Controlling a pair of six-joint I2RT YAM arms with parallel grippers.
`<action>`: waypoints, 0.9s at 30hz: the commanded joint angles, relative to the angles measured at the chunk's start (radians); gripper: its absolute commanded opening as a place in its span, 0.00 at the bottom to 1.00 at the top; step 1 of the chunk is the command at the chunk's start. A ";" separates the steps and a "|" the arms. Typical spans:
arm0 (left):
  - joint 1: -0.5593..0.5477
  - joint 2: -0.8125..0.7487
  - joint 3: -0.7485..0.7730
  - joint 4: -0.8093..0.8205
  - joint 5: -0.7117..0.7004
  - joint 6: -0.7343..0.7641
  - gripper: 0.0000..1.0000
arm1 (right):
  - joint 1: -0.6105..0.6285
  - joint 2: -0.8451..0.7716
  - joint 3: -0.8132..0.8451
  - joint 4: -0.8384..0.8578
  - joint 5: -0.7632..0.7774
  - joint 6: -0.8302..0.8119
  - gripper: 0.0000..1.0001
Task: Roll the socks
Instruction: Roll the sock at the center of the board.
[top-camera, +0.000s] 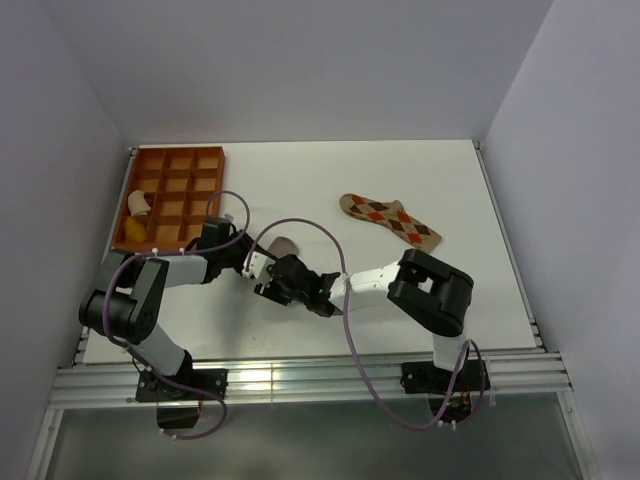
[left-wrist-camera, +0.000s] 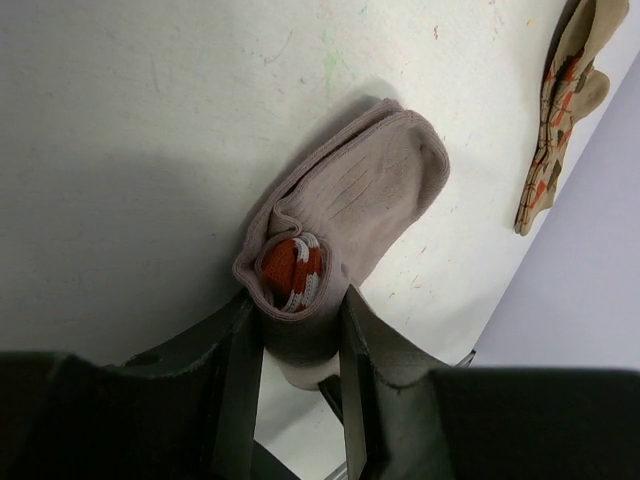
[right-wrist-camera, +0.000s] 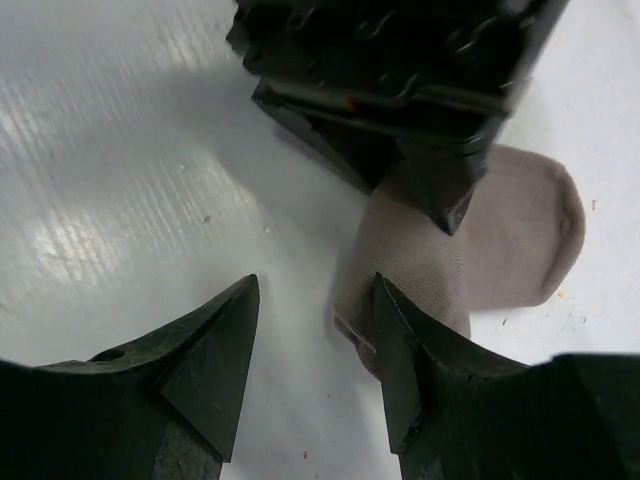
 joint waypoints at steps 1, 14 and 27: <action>0.009 0.033 -0.005 -0.167 -0.052 0.050 0.00 | 0.007 0.042 0.001 0.055 0.096 -0.042 0.56; 0.016 0.055 0.016 -0.208 -0.035 0.079 0.00 | 0.013 0.057 -0.045 0.162 0.265 -0.081 0.56; 0.015 0.027 0.049 -0.276 -0.072 0.102 0.00 | 0.010 -0.192 -0.128 0.183 0.182 -0.035 0.67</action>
